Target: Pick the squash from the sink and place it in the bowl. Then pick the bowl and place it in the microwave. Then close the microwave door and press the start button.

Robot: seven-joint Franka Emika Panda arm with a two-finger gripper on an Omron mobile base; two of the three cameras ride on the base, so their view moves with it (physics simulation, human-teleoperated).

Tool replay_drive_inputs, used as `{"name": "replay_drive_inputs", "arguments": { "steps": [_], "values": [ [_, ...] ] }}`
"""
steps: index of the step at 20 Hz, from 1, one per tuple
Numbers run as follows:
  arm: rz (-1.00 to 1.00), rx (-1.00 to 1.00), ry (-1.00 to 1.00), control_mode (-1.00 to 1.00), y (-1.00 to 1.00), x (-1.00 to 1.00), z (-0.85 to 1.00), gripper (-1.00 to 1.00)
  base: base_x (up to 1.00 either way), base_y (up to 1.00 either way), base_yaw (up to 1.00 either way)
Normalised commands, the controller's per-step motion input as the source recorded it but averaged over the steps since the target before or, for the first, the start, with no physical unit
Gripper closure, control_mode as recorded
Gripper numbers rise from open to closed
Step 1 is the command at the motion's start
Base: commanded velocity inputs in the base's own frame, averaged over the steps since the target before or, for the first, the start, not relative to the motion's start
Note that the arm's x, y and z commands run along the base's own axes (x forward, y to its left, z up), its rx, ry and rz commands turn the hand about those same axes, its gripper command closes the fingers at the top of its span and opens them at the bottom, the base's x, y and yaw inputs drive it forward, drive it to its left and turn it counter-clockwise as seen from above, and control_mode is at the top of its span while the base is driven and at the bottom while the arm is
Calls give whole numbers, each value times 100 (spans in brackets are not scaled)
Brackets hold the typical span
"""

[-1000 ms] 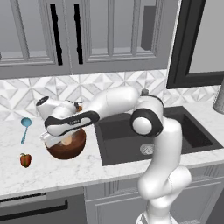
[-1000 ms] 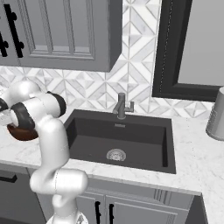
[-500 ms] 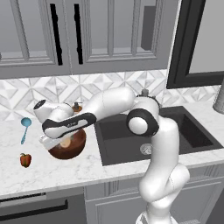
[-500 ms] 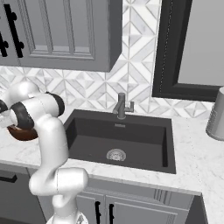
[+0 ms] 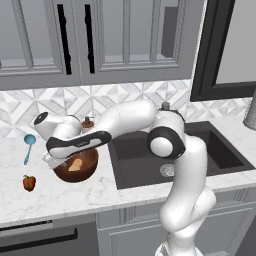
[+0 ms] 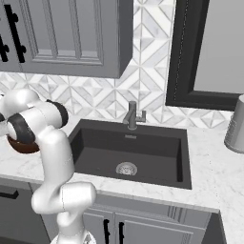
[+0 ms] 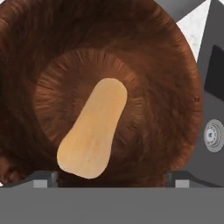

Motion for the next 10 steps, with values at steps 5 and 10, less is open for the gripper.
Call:
{"name": "replay_drive_inputs", "arguments": {
  "steps": [5, 10],
  "values": [
    [15, 0, -1, -100, 32, -50, 44, -100, 0, 0, 0],
    [15, -3, 14, -100, 17, -2, -12, -100, 0, 0, 0]
  ]
}}
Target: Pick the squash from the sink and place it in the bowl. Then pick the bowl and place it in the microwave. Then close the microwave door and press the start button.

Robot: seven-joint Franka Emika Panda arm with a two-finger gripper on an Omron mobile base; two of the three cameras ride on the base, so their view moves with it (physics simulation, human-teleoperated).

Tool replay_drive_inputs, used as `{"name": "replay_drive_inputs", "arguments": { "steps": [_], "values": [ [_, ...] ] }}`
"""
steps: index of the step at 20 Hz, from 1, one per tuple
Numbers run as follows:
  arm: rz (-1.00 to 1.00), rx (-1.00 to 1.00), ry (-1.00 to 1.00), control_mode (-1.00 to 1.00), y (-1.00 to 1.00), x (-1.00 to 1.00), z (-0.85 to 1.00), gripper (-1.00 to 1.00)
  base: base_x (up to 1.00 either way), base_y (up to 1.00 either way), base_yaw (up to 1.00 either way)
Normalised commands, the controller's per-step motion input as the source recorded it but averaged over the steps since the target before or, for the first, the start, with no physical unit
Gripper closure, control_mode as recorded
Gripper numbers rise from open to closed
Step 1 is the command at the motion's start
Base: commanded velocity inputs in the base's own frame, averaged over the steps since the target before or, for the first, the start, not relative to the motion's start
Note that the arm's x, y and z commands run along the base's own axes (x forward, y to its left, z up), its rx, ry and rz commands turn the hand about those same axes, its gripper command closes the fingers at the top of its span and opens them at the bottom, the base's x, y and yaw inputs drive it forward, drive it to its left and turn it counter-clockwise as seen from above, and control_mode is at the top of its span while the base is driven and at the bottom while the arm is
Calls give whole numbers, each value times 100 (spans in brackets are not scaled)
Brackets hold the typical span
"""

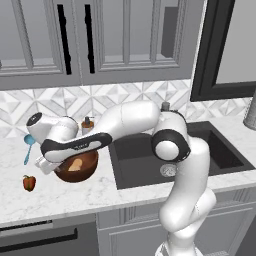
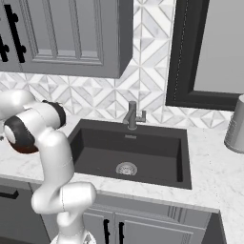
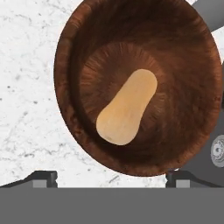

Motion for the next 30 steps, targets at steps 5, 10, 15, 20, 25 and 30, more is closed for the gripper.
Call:
{"name": "replay_drive_inputs", "arguments": {
  "steps": [5, 10, 15, 20, 25, 30],
  "values": [
    [15, -9, 7, -100, 0, 1, -35, -100, 0, 0, 0],
    [18, -10, 2, -100, 0, 0, -33, -100, 0, 0, 0],
    [17, -8, 2, -100, -5, 12, -28, -100, 0, 0, 0],
    [18, -3, 0, -100, -11, 13, -23, -100, 0, 0, 0],
    [17, 0, 0, -100, -22, 0, -13, 100, 0, 0, 0],
    [15, -1, 0, -100, -20, 0, -1, 100, 0, 0, 0]
  ]
}}
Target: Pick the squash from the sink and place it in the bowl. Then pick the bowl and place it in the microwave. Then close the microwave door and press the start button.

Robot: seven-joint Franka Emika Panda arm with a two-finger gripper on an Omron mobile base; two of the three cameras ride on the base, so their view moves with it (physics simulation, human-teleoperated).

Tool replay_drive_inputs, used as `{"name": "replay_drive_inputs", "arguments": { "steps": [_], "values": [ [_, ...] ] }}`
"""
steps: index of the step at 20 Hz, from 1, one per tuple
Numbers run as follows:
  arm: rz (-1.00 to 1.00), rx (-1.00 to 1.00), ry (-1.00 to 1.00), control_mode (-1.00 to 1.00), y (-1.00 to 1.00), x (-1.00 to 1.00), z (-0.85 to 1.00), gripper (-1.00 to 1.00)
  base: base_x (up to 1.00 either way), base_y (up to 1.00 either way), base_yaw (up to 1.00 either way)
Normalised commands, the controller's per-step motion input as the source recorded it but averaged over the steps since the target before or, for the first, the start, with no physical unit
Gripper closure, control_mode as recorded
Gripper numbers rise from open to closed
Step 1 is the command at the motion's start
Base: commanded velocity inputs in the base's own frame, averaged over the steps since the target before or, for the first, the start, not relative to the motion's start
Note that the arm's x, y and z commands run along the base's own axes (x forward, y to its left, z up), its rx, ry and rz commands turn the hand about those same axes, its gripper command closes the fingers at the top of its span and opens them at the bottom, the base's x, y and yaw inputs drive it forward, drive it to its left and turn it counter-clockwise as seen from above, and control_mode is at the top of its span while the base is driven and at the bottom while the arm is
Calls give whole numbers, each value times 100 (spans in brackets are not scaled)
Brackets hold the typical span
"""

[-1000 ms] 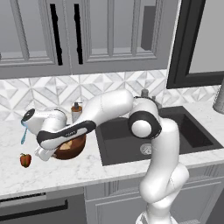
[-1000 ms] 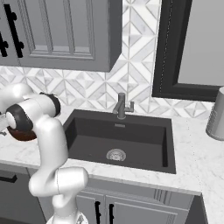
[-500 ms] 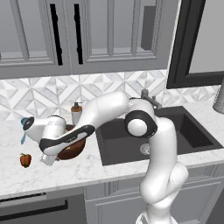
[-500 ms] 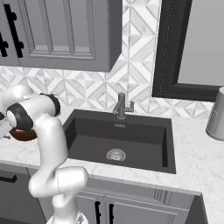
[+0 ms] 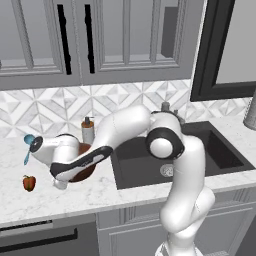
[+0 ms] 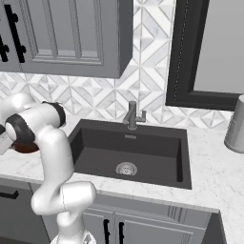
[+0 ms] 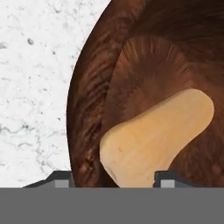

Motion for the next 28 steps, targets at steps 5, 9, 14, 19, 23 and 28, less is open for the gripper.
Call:
{"name": "replay_drive_inputs", "arguments": {
  "steps": [5, 9, 14, 19, 23, 28],
  "values": [
    [13, 0, -1, -100, -18, 0, 0, 100, 0, 0, 0],
    [11, 0, -2, -100, -19, 0, 1, 100, 0, 0, 0],
    [9, 0, -2, -100, -10, 0, 24, 100, 0, 0, 0],
    [15, 0, -6, -100, -16, -29, 88, 100, 0, 0, 0],
    [21, 0, -9, -100, -52, -61, 100, 100, 0, 0, 0],
    [20, 0, -8, -100, -89, -63, 92, 100, 0, 0, 0]
  ]
}}
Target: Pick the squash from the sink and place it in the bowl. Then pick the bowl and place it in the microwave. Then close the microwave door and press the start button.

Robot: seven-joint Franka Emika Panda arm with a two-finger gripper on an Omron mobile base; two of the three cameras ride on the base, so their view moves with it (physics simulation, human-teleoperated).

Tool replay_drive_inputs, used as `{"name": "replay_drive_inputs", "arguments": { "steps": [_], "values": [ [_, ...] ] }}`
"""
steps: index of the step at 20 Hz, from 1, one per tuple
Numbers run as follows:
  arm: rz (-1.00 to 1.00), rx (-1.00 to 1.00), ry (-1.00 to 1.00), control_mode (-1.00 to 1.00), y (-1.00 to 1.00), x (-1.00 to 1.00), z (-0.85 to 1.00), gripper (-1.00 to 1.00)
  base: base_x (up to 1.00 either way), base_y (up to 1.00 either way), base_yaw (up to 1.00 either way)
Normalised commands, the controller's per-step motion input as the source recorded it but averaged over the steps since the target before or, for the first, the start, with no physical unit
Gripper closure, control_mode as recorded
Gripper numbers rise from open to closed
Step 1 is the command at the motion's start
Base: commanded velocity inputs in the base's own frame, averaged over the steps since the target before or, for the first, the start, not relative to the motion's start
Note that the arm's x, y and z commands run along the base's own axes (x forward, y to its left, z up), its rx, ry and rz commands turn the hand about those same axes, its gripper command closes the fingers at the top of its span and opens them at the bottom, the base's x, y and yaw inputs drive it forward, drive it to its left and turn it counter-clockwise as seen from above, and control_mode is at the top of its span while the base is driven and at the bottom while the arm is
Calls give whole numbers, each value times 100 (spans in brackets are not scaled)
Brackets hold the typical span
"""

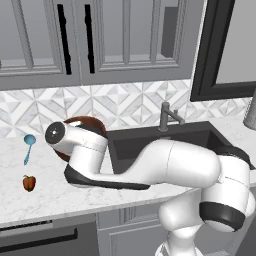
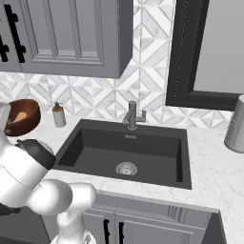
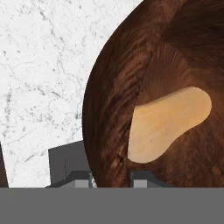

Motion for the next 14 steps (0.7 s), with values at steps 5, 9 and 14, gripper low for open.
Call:
{"name": "replay_drive_inputs", "arguments": {
  "steps": [5, 9, 14],
  "values": [
    [16, 0, -2, -100, -100, -45, 82, 100, 0, 0, 0],
    [12, 0, 0, -100, -100, -34, 66, 100, 0, 0, 0],
    [7, 3, 2, -100, -99, -13, 65, 100, 0, 0, 0]
  ]
}}
